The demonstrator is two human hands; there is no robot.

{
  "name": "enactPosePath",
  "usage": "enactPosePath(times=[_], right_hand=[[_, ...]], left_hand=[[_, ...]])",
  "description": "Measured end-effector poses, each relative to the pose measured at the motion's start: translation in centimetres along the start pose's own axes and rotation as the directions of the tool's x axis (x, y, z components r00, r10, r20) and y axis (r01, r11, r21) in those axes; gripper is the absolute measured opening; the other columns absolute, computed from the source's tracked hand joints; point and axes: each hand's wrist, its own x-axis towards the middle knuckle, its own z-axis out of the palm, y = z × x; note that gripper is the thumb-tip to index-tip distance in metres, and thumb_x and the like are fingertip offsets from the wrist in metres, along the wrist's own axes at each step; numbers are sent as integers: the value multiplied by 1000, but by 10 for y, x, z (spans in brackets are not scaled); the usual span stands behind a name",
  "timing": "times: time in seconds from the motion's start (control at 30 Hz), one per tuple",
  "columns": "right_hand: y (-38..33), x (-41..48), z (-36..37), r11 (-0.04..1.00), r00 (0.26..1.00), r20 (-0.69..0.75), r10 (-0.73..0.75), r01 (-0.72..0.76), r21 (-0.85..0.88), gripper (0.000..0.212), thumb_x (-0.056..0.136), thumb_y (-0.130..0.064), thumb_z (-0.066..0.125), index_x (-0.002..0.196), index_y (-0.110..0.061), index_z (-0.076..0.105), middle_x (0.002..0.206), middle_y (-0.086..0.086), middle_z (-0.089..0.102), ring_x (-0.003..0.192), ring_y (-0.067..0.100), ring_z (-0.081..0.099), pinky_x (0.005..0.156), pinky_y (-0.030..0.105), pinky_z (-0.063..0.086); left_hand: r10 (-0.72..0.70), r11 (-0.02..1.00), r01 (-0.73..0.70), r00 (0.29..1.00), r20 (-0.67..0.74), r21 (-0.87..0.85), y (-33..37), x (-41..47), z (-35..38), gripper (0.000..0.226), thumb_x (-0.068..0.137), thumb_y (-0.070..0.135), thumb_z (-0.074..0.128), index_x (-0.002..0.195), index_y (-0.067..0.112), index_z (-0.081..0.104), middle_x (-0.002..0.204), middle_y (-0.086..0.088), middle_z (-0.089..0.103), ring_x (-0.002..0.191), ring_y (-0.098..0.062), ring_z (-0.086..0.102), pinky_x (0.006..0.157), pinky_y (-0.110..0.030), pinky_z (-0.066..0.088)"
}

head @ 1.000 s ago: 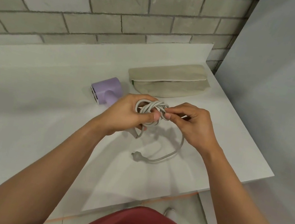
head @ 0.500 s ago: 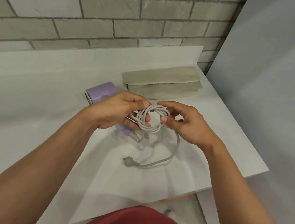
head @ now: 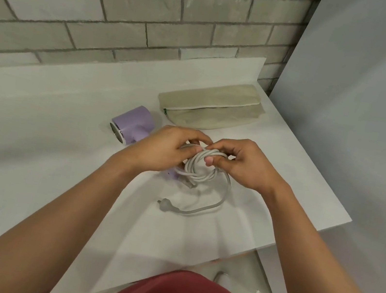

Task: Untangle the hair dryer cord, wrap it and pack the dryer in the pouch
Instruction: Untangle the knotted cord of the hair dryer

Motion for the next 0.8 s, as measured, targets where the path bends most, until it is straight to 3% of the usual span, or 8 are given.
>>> enactPosePath(times=[0.07,0.17,0.27,0.33,0.4,0.5,0.63,0.8], right_hand=[[1,-1,3,1000,1000,-9,-4,4,13,16,89,-18,81,102,-27,82,94,-13,79,91,10,73,92,32,57],[2,-1,7,999,999,-40,-2,4,53,17,91,-20,80,106,-28,82,93,-15,79,85,3,69,86,22,54],[4,-1,4,996,995,-96,34,-27,81,15,91,-18,79,102,-28,82,91,-12,79,84,7,69,84,23,52],[7,-2,2,994,991,-118,61,-50,96,10,93,-16,77,98,-23,83,89,-5,79,87,16,70,85,26,53],[8,-3,1,995,991,-115,69,-59,84,10,92,-15,77,97,-22,82,89,-5,79,84,12,69,82,22,52],[8,-3,0,997,993,-91,70,-66,46,11,91,-15,79,98,-23,83,90,-10,79,82,4,68,80,14,50],[6,-2,-2,999,996,-82,42,-41,20,13,91,-15,79,99,-24,82,92,-10,80,86,10,71,81,16,51],[4,-4,-2,995,991,-114,64,-55,77,14,90,-18,81,102,-25,83,94,-12,80,85,1,69,81,13,50]], left_hand=[[103,972,-112,993,52,208,5,3,-5,24,105,29,56,123,27,72,106,14,76,92,-3,67,83,-22,51],[112,915,-91,993,-30,393,5,3,-4,29,105,40,45,112,26,69,94,6,75,86,-17,67,75,-39,55],[5,944,92,956,-292,318,3,-1,-1,21,107,35,43,106,21,60,84,1,71,82,-28,66,71,-47,55],[-92,973,165,919,-384,161,0,-2,1,17,106,32,46,102,23,58,77,6,70,78,-22,68,71,-46,56],[-175,972,219,920,-351,91,-3,-3,3,15,106,32,46,98,26,58,75,9,70,75,-14,71,72,-44,58],[-133,956,194,956,-260,222,-8,0,2,15,106,32,46,113,26,58,93,9,70,95,-22,68,82,-46,57],[164,863,-144,986,1,484,-1,7,-2,41,105,36,53,145,29,54,134,4,59,124,-21,54,101,-40,47],[260,720,-153,964,-58,677,10,13,-1,47,107,51,32,108,22,70,90,2,73,87,-29,68,74,-42,51]])
